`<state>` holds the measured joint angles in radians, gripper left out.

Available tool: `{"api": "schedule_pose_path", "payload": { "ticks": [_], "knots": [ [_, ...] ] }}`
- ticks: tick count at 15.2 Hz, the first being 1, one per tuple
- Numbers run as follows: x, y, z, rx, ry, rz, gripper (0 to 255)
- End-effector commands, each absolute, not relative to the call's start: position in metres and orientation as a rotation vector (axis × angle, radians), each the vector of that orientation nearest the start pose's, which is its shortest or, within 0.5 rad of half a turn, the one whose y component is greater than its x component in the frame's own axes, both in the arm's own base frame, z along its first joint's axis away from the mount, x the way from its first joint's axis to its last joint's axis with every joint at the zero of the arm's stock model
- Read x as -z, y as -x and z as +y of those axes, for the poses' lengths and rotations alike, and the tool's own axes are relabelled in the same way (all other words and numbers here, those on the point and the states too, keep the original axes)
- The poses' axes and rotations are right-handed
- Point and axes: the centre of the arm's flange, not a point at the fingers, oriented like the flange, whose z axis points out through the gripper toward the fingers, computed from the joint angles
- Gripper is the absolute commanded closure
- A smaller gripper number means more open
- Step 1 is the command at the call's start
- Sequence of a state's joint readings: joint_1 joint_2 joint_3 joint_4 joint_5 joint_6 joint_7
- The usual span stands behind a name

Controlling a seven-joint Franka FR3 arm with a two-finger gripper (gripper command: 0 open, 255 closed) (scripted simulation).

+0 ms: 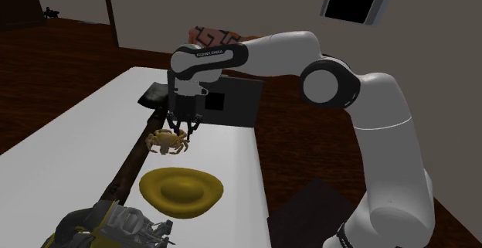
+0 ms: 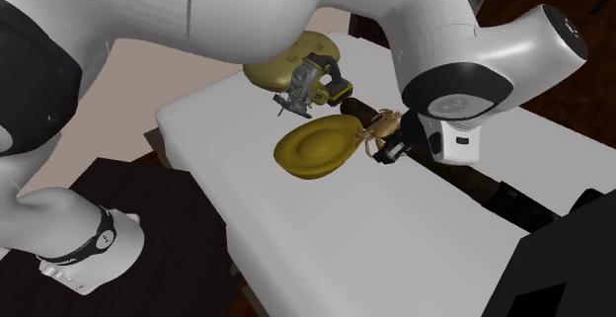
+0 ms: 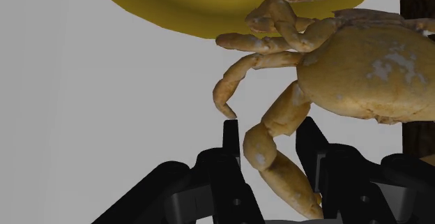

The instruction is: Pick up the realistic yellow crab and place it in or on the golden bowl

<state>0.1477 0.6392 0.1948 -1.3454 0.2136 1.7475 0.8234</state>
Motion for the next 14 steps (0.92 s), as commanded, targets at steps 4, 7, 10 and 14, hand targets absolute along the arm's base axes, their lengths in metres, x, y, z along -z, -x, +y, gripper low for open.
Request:
{"api": "schedule_pose_path", "payload": {
  "ticks": [4,7,10,14],
  "knots": [
    [-0.367,-0.662,0.228,-0.547,2.827,0.825,255],
    [-0.368,-0.623,0.233,-0.547,2.827,0.825,255],
    [-0.369,-0.584,0.238,-0.547,2.827,0.825,255],
    [-0.37,-0.532,0.245,-0.547,2.827,0.825,255]
  ]
}}
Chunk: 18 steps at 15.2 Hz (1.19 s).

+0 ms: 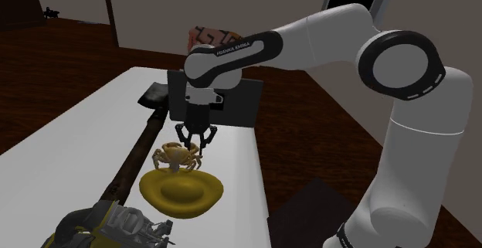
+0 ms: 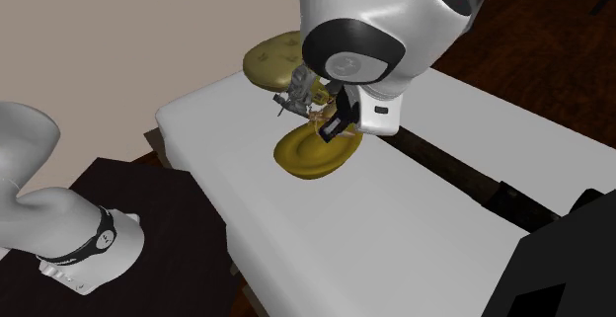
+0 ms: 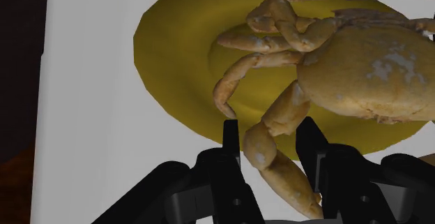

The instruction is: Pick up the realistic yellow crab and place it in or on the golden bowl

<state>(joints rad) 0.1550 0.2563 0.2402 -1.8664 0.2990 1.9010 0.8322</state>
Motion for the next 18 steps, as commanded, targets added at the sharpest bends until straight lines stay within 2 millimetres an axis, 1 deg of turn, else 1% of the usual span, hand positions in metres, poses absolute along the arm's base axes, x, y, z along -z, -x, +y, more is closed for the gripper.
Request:
{"api": "schedule_pose_path", "payload": {
  "ticks": [1,2,16,18],
  "knots": [
    [-0.371,-0.518,0.247,-0.547,2.827,0.825,255],
    [-0.371,-0.505,0.249,-0.547,2.827,0.825,255],
    [-0.297,-0.505,0.249,-0.547,2.827,0.825,255],
    [-0.297,-0.505,0.249,-0.547,2.827,0.825,255]
  ]
}}
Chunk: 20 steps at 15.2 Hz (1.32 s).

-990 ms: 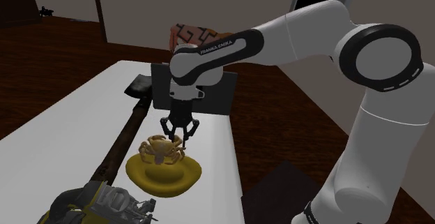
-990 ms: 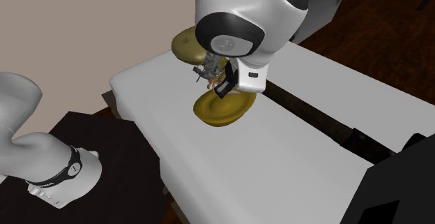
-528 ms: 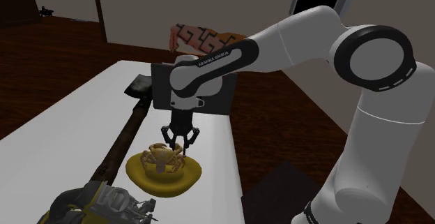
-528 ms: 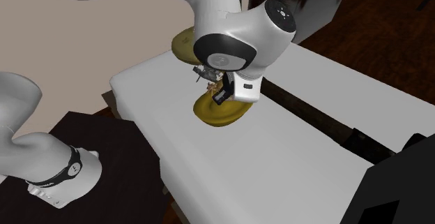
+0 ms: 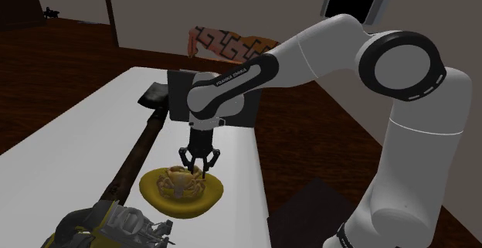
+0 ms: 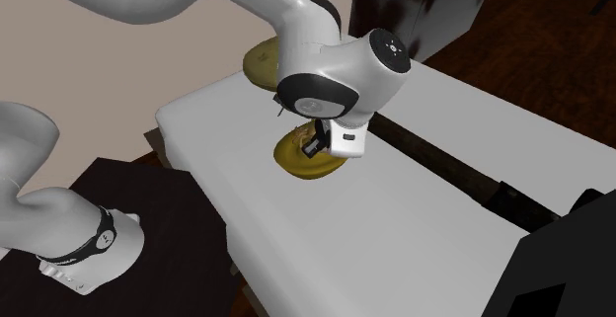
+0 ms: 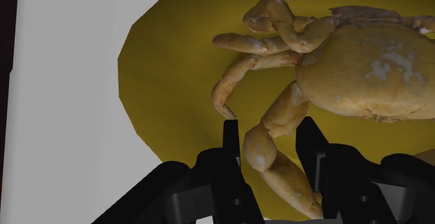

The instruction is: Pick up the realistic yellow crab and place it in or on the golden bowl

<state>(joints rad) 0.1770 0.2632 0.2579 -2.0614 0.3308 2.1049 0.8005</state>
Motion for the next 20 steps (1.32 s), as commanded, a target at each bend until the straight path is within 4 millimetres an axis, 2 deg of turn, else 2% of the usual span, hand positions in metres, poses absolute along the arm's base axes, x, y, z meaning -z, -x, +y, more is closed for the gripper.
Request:
{"api": "schedule_pose_path", "payload": {
  "ticks": [1,6,7,12,16,20],
  "knots": [
    [-0.297,-0.505,0.249,-0.547,2.827,0.825,255],
    [-0.297,-0.505,0.249,-0.547,2.827,0.825,255],
    [-0.297,-0.505,0.249,-0.547,2.827,0.825,0],
    [-0.297,-0.505,0.249,-0.547,2.827,0.825,0],
    [-0.343,-0.52,0.237,-0.547,2.827,0.825,0],
    [-0.343,-0.52,0.237,-0.547,2.827,0.825,0]
  ]
}}
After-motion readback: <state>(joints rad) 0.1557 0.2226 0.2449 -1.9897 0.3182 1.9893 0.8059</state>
